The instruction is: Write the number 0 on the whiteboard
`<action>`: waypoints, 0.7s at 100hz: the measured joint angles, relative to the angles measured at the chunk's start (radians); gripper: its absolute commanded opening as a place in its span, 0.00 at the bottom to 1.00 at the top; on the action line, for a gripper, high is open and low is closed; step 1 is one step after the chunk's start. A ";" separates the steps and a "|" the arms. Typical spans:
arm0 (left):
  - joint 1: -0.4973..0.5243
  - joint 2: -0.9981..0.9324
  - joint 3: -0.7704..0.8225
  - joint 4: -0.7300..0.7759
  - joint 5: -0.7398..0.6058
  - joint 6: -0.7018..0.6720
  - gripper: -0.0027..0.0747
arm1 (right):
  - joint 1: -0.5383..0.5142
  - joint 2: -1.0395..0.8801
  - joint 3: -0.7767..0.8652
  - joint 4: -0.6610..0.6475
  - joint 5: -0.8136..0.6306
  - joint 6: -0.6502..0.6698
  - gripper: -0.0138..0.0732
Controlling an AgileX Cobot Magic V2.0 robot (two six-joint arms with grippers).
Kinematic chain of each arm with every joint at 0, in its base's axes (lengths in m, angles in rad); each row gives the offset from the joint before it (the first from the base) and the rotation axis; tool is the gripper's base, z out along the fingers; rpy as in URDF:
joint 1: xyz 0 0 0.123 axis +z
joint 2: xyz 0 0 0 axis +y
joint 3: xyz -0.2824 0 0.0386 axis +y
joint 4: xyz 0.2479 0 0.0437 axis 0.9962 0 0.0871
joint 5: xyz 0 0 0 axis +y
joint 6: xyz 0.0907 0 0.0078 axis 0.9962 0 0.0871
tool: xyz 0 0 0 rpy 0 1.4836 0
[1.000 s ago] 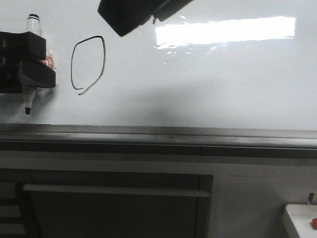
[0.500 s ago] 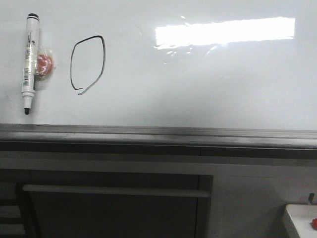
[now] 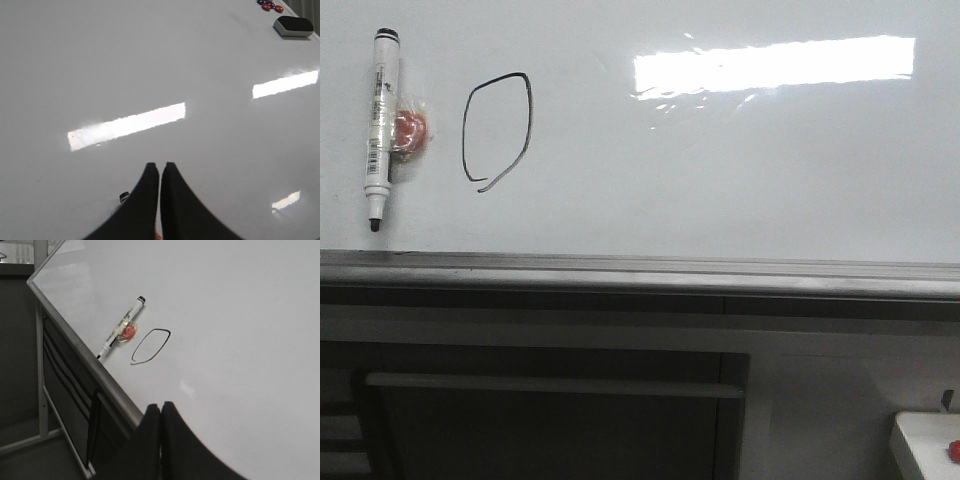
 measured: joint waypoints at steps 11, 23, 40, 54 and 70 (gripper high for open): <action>0.000 -0.052 0.044 0.006 0.004 0.000 0.01 | 0.000 -0.143 0.100 0.001 0.000 0.000 0.10; 0.000 -0.063 0.057 0.006 0.006 0.000 0.01 | 0.000 -0.259 0.159 0.004 0.000 0.000 0.10; 0.000 -0.063 0.057 0.006 0.006 0.000 0.01 | 0.000 -0.325 0.191 0.004 0.000 0.000 0.10; 0.000 -0.063 0.057 0.006 0.006 0.000 0.01 | 0.000 -0.327 0.195 0.004 0.000 0.000 0.10; 0.000 -0.063 0.057 0.006 0.004 0.000 0.01 | 0.000 -0.327 0.195 0.004 0.000 0.000 0.10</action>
